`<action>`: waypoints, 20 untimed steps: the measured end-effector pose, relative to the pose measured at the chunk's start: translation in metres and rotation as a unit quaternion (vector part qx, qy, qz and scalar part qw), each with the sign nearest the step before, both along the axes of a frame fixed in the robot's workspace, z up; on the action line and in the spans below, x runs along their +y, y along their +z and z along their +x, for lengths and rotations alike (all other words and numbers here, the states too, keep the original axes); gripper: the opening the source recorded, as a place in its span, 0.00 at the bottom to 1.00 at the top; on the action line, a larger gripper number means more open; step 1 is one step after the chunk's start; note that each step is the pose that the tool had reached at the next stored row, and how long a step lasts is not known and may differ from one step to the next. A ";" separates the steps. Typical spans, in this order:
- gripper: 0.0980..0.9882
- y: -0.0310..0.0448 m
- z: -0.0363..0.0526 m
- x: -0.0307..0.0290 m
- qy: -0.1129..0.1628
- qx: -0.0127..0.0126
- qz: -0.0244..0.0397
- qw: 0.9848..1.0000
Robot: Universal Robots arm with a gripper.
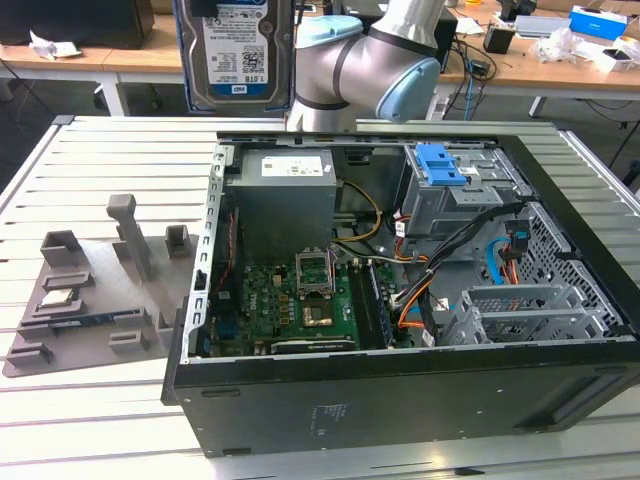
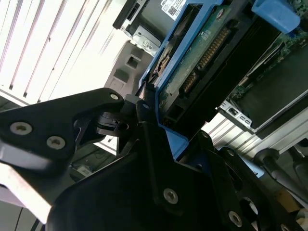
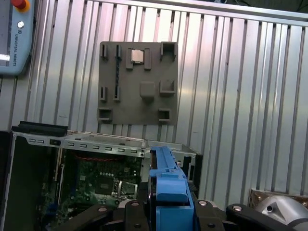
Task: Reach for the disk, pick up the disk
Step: 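Pick up the disk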
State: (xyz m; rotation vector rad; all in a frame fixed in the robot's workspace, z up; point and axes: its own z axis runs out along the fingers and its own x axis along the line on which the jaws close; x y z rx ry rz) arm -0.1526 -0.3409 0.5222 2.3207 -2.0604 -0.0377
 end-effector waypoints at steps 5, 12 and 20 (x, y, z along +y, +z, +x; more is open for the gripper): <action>0.31 0.0000 0.0142 0.0000 0.000 0.000 0.000 1.000; 0.31 0.0000 0.0424 0.0000 0.000 0.000 0.000 1.000; 0.31 0.0000 0.0697 0.0000 0.000 0.000 0.000 1.000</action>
